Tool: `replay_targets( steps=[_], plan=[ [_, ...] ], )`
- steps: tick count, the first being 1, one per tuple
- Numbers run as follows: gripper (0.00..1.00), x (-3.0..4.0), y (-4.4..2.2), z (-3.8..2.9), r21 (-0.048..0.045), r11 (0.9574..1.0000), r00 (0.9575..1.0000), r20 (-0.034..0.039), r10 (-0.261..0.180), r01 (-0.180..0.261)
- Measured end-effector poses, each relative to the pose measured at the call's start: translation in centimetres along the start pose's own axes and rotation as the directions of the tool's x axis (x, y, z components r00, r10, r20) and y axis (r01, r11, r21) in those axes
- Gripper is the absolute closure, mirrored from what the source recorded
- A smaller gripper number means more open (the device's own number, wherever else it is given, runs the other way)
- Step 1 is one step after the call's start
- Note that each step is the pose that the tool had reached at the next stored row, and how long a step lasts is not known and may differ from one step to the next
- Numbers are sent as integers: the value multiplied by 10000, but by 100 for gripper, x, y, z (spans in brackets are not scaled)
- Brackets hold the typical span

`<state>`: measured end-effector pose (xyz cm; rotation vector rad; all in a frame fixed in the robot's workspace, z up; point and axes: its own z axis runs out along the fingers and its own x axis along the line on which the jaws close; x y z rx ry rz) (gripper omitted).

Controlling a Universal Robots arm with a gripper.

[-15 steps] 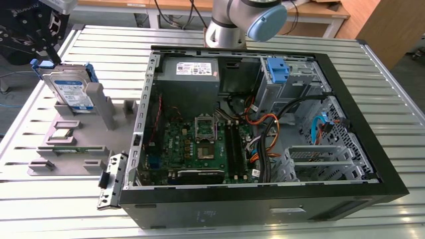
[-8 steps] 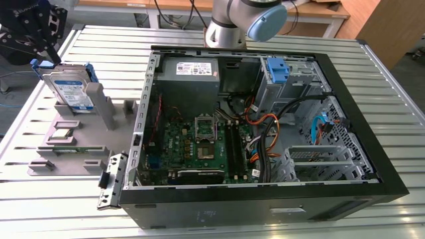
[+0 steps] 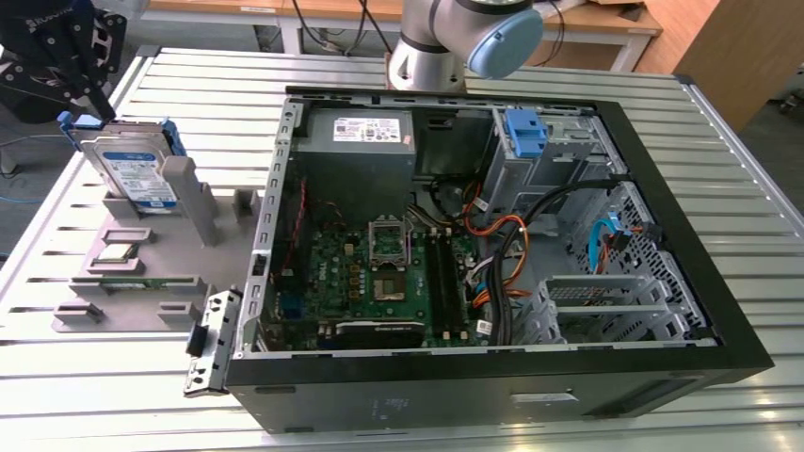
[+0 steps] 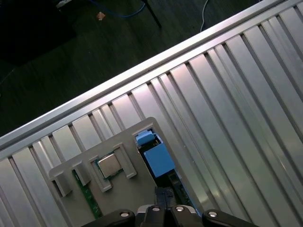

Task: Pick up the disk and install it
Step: 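Pick up the disk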

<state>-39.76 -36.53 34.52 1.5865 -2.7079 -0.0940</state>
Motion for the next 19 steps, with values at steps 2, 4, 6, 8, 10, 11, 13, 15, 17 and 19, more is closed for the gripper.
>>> replay_targets(
  steps=[2,4,6,8,10,11,13,15,17,19],
  plan=[
    [90,0,0,0,0,10000,10000,0,0,0],
    [90,0,0,0,0,10000,10000,0,-1,1],
    [90,0,0,0,-1,10000,10000,0,-14,14],
    [90,0,0,0,-2,10000,10000,-3,-74,74],
    [90,0,0,0,-5,9998,9998,-8,-176,176],
    [90,0,0,0,-7,9997,9997,-13,-241,241],
    [90,0,0,1,-11,9992,9992,-19,-388,388],
    [90,0,0,1,-16,9984,9984,-28,-558,558],
    [90,0,0,1,-22,9974,9974,-37,-718,718],
    [90,0,0,1,-26,9964,9964,-43,-852,852]
  ],
)
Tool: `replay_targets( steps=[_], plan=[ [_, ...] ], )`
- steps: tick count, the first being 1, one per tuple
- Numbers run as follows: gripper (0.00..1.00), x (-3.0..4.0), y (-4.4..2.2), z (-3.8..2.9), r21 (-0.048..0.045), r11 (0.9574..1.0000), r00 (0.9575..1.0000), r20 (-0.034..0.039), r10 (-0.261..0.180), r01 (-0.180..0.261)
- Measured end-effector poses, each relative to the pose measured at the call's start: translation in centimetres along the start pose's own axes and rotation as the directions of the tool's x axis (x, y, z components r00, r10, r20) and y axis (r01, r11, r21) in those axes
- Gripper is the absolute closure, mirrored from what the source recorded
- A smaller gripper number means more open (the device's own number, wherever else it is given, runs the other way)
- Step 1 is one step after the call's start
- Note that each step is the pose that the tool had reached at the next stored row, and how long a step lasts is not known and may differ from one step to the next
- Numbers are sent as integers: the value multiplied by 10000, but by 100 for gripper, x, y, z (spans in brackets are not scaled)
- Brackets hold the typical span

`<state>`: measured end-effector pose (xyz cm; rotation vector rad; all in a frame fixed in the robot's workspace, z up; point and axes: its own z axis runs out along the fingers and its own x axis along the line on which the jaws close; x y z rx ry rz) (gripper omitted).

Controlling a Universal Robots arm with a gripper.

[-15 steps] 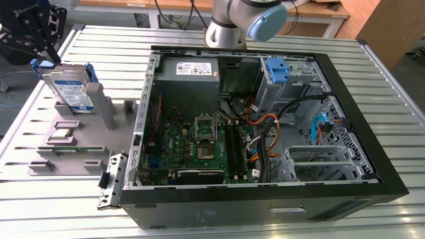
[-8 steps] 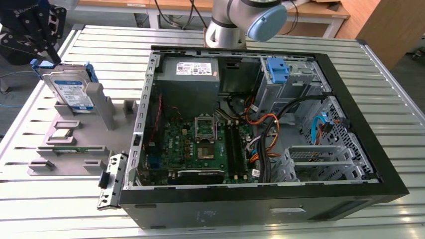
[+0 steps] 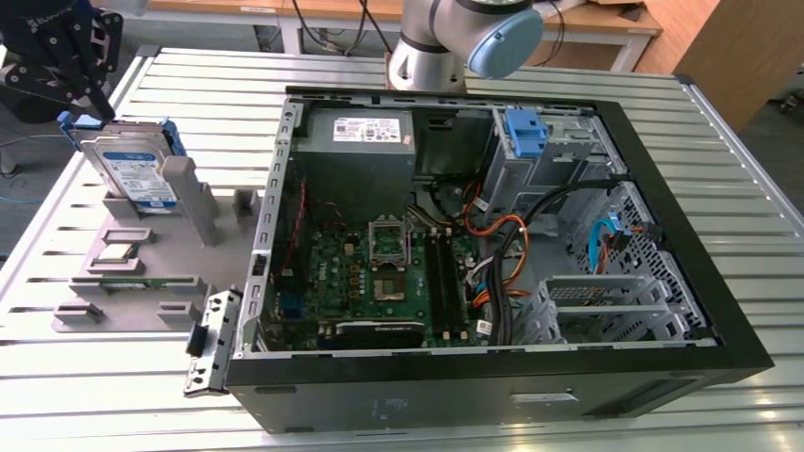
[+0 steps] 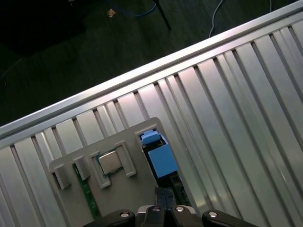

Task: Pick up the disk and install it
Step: 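Pick up the disk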

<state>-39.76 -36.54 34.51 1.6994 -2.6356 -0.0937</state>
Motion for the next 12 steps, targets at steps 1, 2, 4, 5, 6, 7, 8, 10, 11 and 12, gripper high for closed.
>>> replay_targets(
  steps=[1,2,4,5,6,7,8,10,11,12],
  plan=[
    [90,0,0,0,-1,10000,10000,-2,-29,29],
    [90,0,0,0,-1,10000,10000,-2,-34,34],
    [90,0,0,0,-1,10000,10000,-2,-37,37],
    [90,0,0,0,-2,10000,10000,-3,-38,38],
    [90,0,0,0,-1,10000,10000,-2,-38,38],
    [90,0,0,0,-1,10000,10000,-2,-38,38],
    [90,0,0,0,-2,10000,10000,-2,-38,38],
    [90,0,0,0,-2,10000,10000,-2,-39,39],
    [90,0,0,0,-2,10000,10000,-2,-39,39],
    [90,0,0,0,-1,10000,10000,-2,-39,39]
  ],
)
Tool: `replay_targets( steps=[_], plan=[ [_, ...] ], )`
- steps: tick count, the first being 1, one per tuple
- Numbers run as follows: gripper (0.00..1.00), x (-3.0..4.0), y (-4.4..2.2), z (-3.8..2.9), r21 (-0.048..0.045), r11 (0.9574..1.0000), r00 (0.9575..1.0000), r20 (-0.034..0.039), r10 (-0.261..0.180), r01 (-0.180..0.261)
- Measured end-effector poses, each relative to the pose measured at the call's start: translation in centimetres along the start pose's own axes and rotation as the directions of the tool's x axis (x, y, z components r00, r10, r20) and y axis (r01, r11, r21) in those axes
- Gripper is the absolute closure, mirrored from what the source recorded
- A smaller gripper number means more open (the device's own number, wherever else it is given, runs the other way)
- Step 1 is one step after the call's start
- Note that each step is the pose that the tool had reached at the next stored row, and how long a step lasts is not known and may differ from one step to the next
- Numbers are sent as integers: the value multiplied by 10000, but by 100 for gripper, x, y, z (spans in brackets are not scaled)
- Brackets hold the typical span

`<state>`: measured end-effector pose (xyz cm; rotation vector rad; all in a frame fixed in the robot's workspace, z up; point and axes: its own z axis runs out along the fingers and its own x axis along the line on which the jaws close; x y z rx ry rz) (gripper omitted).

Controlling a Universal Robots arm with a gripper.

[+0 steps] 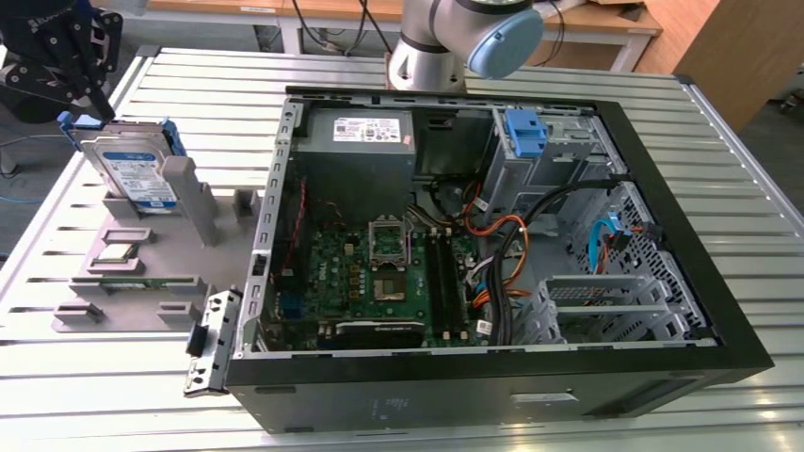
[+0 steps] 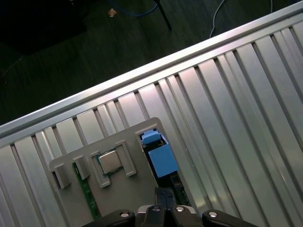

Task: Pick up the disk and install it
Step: 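Pick up the disk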

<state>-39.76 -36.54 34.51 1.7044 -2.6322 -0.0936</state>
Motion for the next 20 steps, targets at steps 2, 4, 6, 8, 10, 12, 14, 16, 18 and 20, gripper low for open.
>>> replay_targets(
  steps=[2,4,6,8,10,12,14,16,18,20],
  plan=[
    [90,0,0,0,0,10000,10000,0,-7,7],
    [90,0,0,0,-2,10000,10000,-2,-39,39],
    [90,0,0,0,-3,9999,9999,-5,-102,102],
    [90,0,0,0,-5,9998,9998,-10,-189,189],
    [90,0,0,1,-8,9996,9995,-15,-300,300],
    [90,0,0,1,-13,9991,9991,-22,-428,428],
    [90,0,0,2,-18,9983,9983,-30,-580,580],
    [90,0,0,3,-24,9970,9970,-39,-770,770],
    [90,0,0,4,-31,9951,9951,-50,-985,985],
    [90,0,0,6,-38,9927,9927,-61,-1208,1208]
  ],
)
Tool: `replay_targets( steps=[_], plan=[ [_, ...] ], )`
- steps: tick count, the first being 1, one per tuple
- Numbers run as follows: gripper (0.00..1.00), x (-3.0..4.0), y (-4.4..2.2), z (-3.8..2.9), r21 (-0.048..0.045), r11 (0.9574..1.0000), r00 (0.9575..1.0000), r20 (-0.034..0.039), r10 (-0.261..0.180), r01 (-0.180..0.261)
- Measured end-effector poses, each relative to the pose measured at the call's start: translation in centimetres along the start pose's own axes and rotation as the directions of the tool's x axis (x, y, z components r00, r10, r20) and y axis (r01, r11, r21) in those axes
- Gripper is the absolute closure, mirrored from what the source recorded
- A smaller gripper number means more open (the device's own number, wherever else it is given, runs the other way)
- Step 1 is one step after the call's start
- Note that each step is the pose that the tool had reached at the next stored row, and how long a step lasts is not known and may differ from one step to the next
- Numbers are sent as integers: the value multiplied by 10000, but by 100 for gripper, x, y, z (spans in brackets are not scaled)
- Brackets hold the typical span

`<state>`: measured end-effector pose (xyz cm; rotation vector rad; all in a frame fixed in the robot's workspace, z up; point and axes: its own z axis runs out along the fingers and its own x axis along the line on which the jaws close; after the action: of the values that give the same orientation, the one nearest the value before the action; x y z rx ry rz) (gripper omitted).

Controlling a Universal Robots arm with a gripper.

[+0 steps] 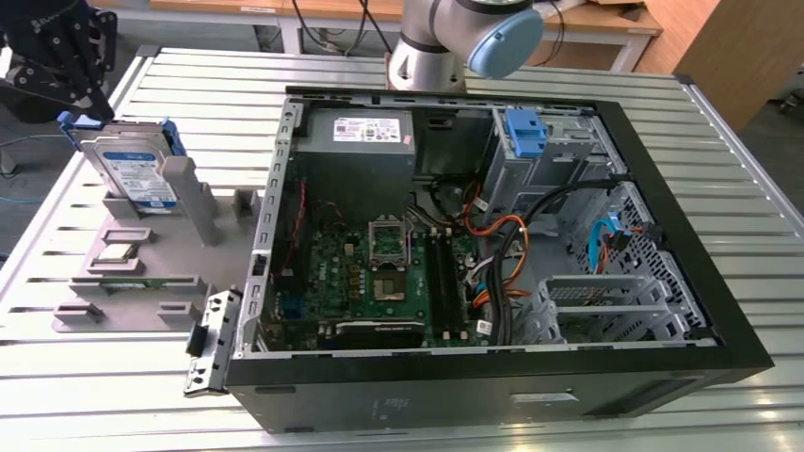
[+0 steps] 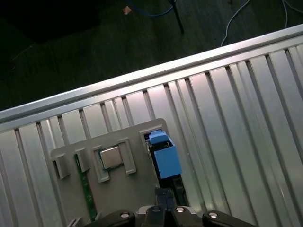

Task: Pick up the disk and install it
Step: 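Pick up the disk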

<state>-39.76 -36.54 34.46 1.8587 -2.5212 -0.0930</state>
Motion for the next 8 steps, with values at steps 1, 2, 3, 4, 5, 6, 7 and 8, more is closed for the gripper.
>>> replay_targets(
  steps=[1,2,3,4,5,6,7,8],
  plan=[
    [90,0,0,0,-3,9999,9999,-6,-110,110],
    [90,0,0,2,-12,9993,9993,-20,-381,381],
    [90,0,0,3,-15,9988,9988,-25,-483,483],
    [90,0,0,3,-18,9983,9983,-31,-577,577],
    [90,0,0,3,-21,9978,9978,-35,-658,658],
    [90,0,0,3,-23,9975,9975,-37,-710,710],
    [90,0,0,3,-23,9974,9974,-38,-715,715],
    [90,0,0,3,-23,9974,9974,-38,-716,716]
  ],
)
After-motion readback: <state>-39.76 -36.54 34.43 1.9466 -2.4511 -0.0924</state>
